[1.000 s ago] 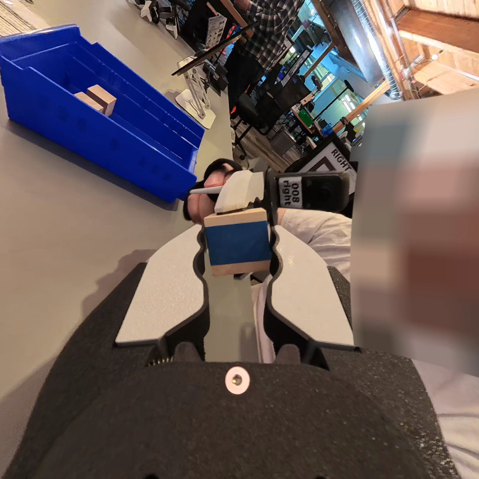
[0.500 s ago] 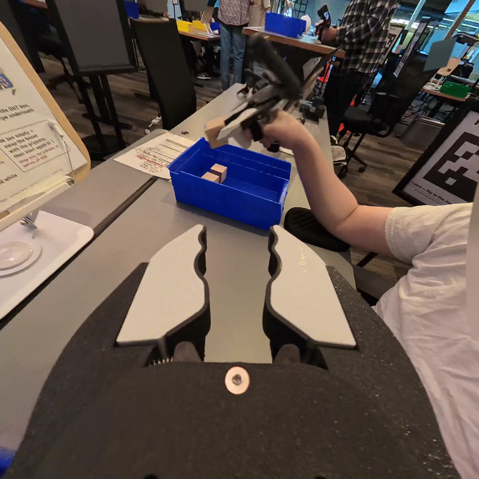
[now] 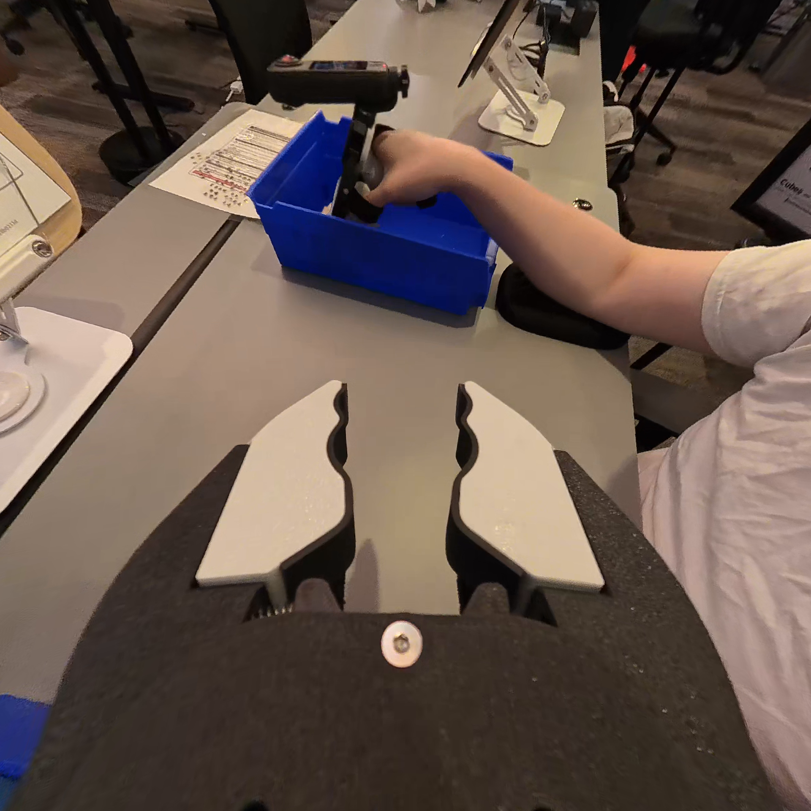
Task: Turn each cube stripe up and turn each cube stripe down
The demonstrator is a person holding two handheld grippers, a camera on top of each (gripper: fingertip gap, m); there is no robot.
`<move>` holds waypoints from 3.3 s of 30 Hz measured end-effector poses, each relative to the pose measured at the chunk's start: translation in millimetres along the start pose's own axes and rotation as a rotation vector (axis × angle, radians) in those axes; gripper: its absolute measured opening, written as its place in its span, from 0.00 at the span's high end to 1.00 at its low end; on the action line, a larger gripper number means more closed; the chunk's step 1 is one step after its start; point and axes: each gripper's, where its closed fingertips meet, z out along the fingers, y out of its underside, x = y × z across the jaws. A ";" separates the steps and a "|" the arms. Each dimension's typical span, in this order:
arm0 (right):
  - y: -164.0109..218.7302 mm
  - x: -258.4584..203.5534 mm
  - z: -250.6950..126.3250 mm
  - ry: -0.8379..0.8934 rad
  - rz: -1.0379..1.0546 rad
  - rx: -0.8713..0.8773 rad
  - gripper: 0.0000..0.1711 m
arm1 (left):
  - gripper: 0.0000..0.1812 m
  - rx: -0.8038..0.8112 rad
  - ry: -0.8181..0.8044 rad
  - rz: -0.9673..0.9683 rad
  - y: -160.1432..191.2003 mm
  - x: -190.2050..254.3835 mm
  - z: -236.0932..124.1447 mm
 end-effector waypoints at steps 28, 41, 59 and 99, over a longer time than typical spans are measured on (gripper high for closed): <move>-44.1 -86.9 -244.6 -0.014 -0.488 0.998 0.58 | 0.70 0.529 -0.473 0.126 -45.4 -42.6 -164.6; -47.3 -134.1 -214.0 0.095 -0.827 1.012 0.51 | 0.72 -0.297 -0.735 0.017 149.6 -194.3 -150.5; -43.8 -145.1 -164.7 -0.010 -0.858 0.828 0.52 | 0.63 -0.603 -0.468 0.150 236.9 -233.7 -77.7; -57.2 -98.3 -167.0 0.577 -0.713 0.711 0.60 | 0.73 -0.697 -0.693 -0.011 202.8 -228.5 -131.9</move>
